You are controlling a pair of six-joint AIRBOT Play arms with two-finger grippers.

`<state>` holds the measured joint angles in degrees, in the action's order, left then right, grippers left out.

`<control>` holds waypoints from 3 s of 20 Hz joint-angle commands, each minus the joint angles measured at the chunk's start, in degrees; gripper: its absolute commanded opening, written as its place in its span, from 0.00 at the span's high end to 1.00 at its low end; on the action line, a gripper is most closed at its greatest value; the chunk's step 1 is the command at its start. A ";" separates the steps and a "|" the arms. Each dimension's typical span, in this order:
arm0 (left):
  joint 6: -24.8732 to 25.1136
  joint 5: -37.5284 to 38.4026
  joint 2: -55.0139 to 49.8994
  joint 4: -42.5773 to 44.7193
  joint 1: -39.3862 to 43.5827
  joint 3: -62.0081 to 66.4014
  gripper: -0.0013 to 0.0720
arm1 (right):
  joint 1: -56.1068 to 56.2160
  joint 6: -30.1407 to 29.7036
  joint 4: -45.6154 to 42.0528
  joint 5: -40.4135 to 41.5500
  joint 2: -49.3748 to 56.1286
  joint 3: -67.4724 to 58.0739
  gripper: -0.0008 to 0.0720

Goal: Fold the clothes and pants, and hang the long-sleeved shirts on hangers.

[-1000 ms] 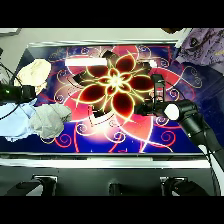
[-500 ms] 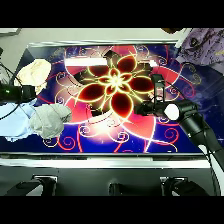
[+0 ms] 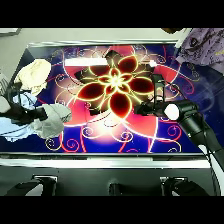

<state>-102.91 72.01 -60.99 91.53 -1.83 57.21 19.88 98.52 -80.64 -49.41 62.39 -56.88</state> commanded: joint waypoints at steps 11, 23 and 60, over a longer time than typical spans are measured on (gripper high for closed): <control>-1.55 -18.56 -7.02 -4.92 -0.37 -8.83 0.96 | 0.02 -0.04 -1.07 -2.58 -0.31 -0.07 0.94; -9.94 -31.41 -9.81 -29.62 39.60 8.13 0.96 | 0.02 -1.51 -28.48 -25.75 -16.20 -0.04 0.86; 0.90 -2.38 -1.22 -20.11 0.48 8.04 0.01 | 10.40 -22.95 63.10 21.77 7.30 29.27 0.33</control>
<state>-101.97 69.52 -62.08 71.37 -1.21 65.25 28.05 78.08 -22.39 -32.08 67.81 -27.64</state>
